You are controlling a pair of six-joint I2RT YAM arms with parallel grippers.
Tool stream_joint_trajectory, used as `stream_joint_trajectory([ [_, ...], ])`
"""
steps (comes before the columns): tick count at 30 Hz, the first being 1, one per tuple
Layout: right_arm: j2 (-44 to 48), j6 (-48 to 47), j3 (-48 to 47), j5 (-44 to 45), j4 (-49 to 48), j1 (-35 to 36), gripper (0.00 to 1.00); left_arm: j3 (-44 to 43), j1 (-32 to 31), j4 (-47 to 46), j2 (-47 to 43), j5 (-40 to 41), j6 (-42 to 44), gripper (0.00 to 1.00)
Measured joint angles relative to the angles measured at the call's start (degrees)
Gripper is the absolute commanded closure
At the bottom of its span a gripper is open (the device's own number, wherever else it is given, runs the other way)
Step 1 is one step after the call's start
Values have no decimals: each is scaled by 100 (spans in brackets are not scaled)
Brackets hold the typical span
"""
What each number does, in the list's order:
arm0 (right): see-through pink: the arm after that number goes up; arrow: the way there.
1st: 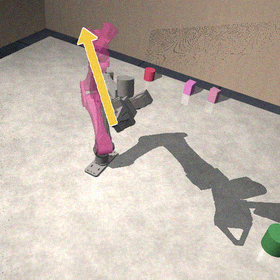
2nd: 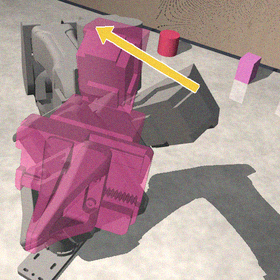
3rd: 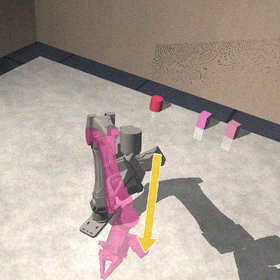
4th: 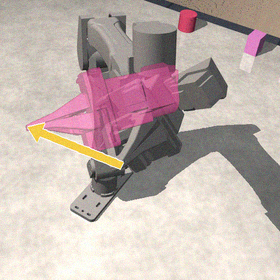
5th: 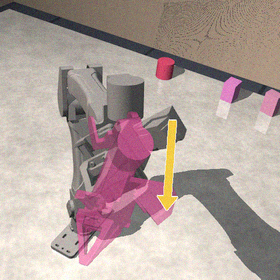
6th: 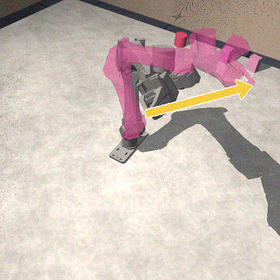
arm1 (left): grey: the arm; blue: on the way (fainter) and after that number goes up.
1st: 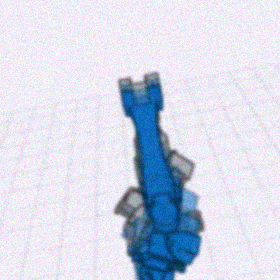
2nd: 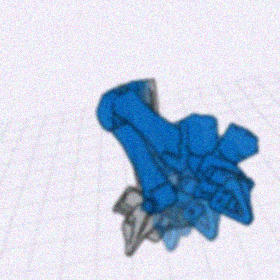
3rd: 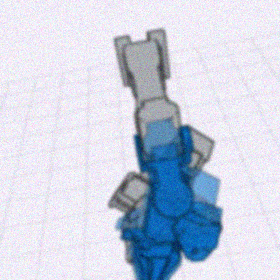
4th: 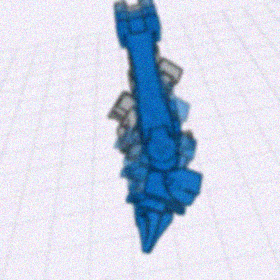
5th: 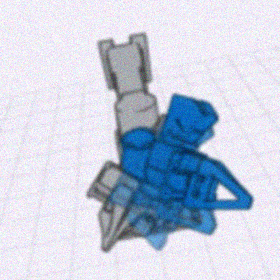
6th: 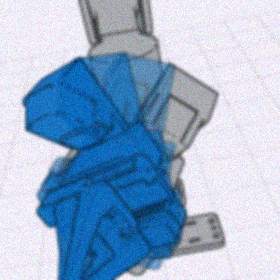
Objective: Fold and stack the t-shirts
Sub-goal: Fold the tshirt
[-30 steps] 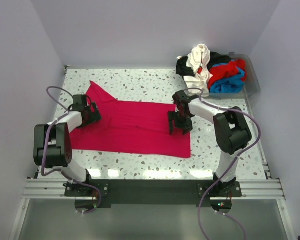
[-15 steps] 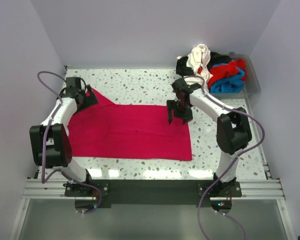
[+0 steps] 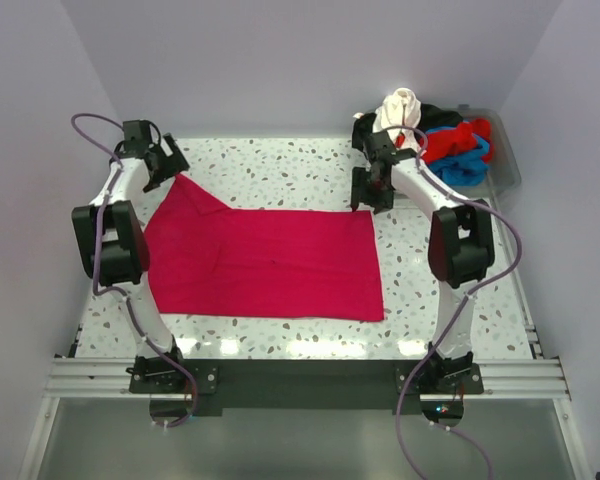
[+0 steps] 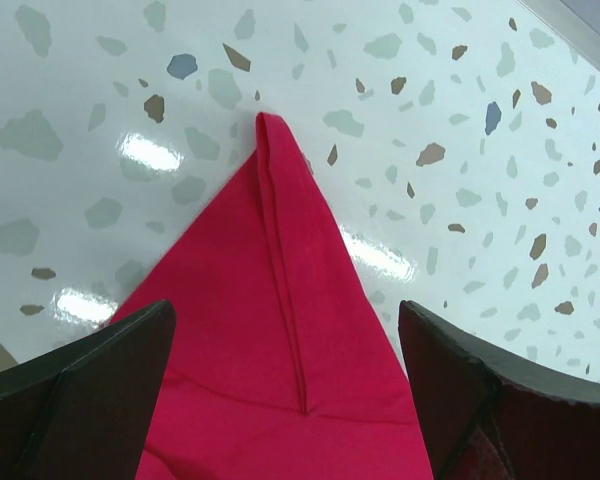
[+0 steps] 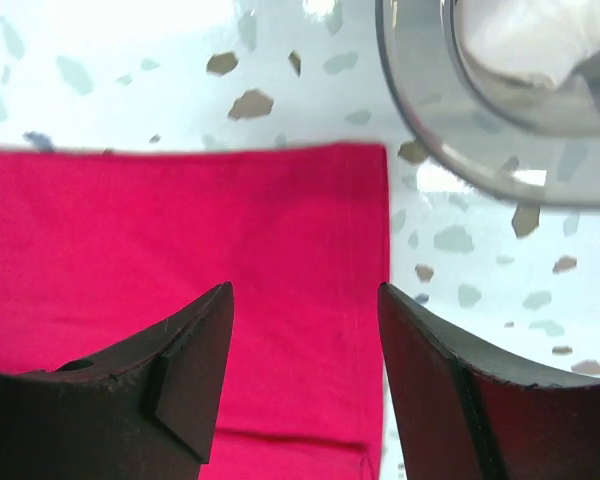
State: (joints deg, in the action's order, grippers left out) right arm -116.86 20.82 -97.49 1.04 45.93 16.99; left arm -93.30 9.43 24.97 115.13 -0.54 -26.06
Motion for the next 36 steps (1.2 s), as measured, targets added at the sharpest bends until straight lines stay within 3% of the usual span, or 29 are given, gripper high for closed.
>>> stream_joint_trajectory([
  [13, -289, 13, 697, 487, -1469, 0, 38, -398, 52, -9, 275, -264, 2, 2],
  [24, -289, 103, 973, 896, -1840, 39, 42, -693, 52, 0, 527, -293, 4, 3],
  [36, -293, 208, 1161, 1043, -2059, 61, 72, -822, 52, -138, 984, -354, -15, 7],
])
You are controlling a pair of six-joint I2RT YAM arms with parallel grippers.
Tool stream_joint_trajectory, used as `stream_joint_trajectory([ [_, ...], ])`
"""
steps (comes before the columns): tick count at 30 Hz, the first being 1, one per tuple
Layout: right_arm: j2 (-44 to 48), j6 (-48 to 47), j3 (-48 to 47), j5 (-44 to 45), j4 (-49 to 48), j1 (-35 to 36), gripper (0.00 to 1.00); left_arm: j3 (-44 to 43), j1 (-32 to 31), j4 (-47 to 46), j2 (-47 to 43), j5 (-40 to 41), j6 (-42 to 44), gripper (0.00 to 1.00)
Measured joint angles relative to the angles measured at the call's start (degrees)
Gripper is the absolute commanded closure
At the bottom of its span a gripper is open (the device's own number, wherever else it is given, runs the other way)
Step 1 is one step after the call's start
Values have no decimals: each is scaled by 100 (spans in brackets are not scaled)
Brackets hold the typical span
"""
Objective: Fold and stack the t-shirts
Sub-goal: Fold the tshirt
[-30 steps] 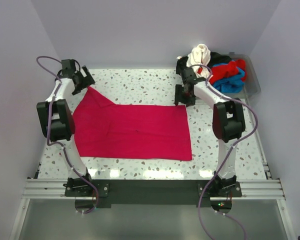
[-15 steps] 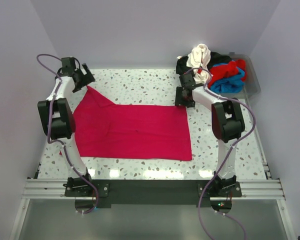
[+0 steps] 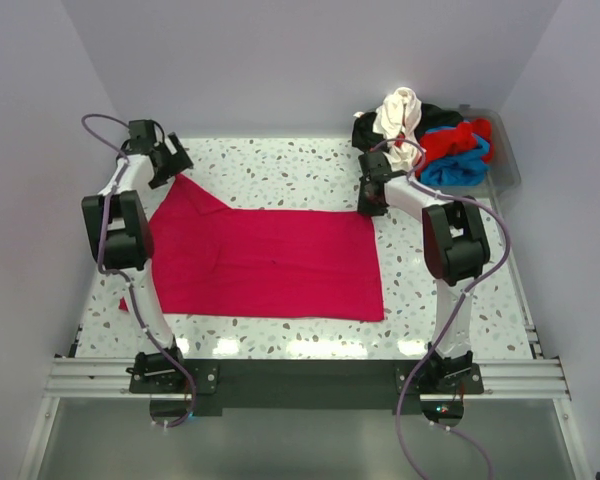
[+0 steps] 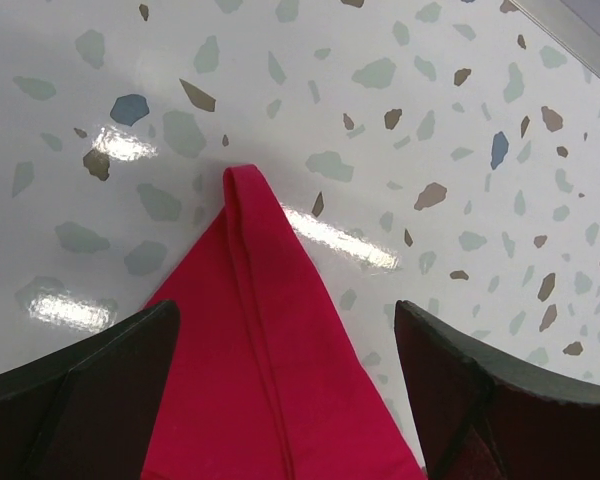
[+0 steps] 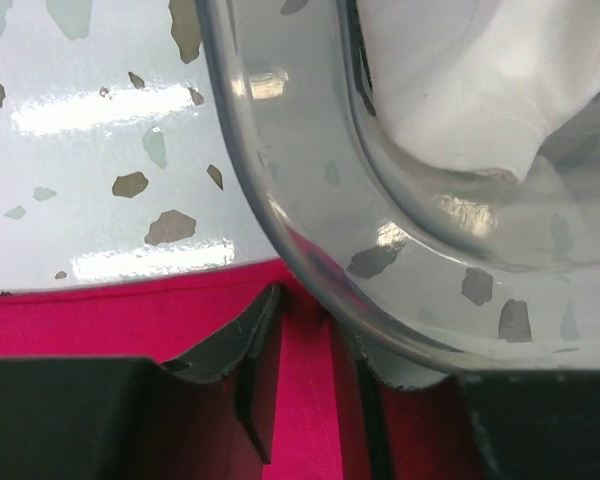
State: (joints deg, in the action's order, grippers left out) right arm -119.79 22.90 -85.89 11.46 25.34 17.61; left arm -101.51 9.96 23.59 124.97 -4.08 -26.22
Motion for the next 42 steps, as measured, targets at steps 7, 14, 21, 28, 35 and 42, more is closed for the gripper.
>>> stream_joint_trajectory([
  [7, 22, 20, 90, -74, -164, 9, 95, 0, 0, -291, 264, -26, -101, 9],
  [14, 96, 22, 245, -83, -332, 50, 96, -96, -22, -579, 601, -17, -236, 19],
  [21, 98, 22, 245, -50, -337, 66, 99, -254, -105, -627, 776, 111, -387, 50],
  [28, 92, 22, 210, -48, -295, 70, 100, -254, -144, -614, 780, 245, -485, 87],
  [35, 59, 20, 101, -68, -122, 83, 100, -120, -144, -586, 706, 275, -479, 100],
  [42, 70, -4, 72, -116, -2, 94, 100, 566, -140, -590, 146, 234, -520, 100],
])
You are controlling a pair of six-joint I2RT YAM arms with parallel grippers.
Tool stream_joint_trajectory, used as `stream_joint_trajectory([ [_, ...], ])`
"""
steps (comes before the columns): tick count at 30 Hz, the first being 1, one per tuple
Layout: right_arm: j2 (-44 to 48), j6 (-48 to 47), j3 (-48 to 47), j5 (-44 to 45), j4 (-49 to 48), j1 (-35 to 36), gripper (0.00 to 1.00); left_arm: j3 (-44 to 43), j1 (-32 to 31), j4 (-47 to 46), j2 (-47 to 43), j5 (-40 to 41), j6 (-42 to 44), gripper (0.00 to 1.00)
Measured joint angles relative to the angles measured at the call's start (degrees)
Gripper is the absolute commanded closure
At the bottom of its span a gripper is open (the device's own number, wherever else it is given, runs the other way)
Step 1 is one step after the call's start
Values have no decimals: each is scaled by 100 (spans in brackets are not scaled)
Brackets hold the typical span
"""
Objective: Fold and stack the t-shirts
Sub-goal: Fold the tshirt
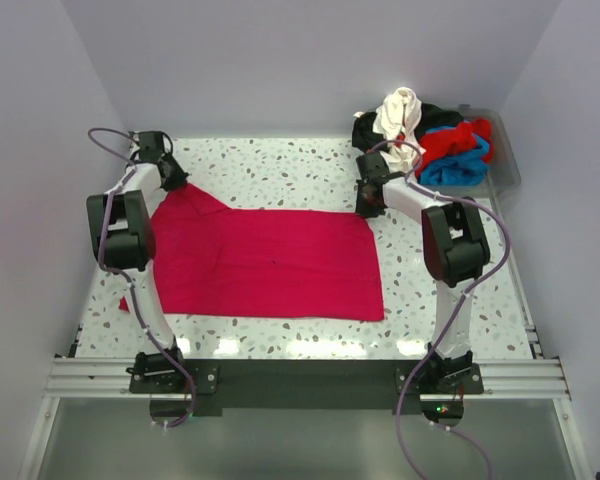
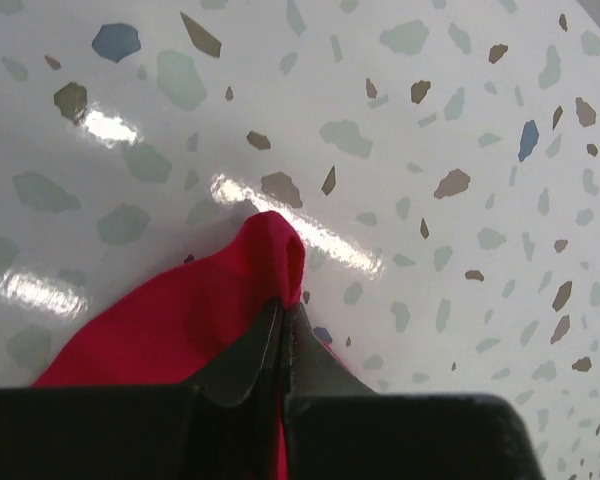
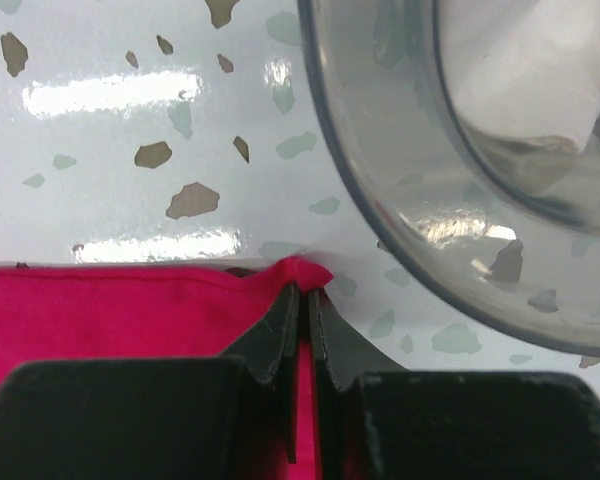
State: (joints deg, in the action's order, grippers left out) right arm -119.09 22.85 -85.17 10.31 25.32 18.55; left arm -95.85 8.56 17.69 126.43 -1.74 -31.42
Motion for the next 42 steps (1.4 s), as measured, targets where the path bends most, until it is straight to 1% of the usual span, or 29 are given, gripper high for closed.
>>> stream_joint_trajectory([
  [7, 188, -109, 170, -85, 160, 22, 100, 756, 9, -22, -824, -17, -136, 100],
  [20, 1233, -369, 791, -85, 256, 33, 100, 1814, 151, 46, -2321, 28, -229, 100],
  [26, 1488, -551, 911, -114, 315, 33, 100, 2197, 350, 286, -2975, -7, -223, 100],
  [33, 1792, -765, 1154, -122, 533, 98, 100, 2616, 717, 597, -3805, -245, -205, 100],
  [42, 2275, -1010, 1349, -72, 977, 223, 100, 3084, 820, 1091, -4310, -636, -192, 100],
])
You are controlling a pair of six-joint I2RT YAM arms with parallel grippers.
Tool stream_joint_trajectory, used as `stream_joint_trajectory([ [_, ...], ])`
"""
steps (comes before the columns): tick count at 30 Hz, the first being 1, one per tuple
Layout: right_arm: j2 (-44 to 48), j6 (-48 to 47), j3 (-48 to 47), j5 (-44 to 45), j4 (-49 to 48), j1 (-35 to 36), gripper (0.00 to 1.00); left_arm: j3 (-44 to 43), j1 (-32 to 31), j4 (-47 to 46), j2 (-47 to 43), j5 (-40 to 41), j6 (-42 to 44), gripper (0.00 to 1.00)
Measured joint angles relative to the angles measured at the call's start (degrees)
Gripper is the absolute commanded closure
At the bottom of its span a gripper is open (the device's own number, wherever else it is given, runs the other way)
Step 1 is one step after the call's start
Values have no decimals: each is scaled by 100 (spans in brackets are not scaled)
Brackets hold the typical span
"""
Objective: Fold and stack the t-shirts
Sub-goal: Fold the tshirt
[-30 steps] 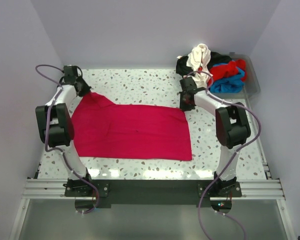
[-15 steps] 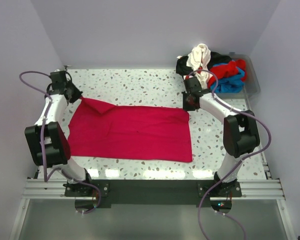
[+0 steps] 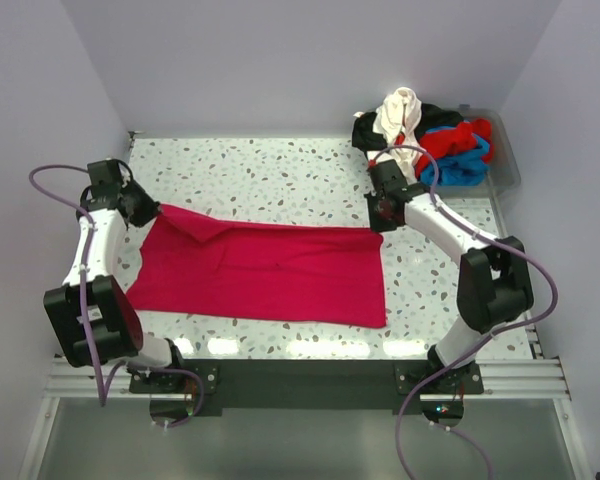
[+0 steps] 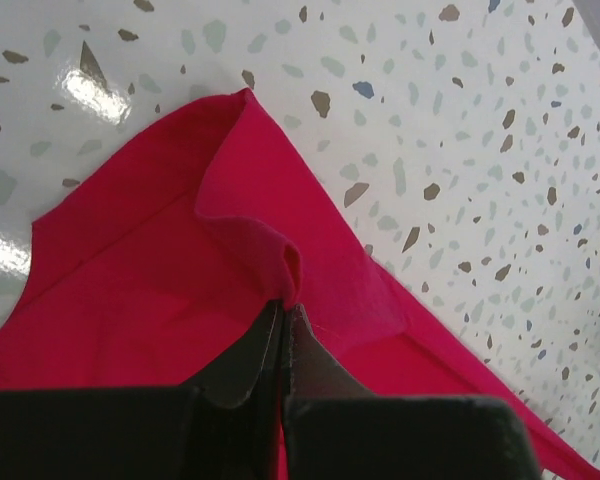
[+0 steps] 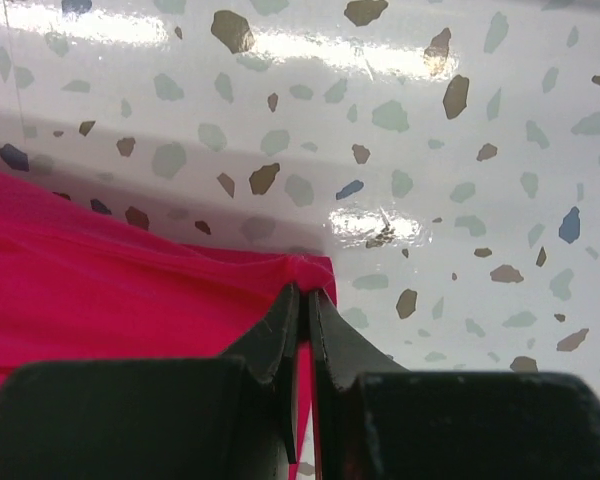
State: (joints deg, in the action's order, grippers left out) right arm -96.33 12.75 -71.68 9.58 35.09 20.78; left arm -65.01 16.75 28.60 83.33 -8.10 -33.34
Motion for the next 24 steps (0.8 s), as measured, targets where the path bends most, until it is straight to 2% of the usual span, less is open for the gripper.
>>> stream_joint_trajectory([
  [13, 160, -101, 118, 323, 625, 529, 100, 256, 201, 719, -925, -151, 98, 100],
  [24, 417, -94, 251, 501, 881, 671, 100, 507, 264, 1373, -1569, -55, 210, 100],
])
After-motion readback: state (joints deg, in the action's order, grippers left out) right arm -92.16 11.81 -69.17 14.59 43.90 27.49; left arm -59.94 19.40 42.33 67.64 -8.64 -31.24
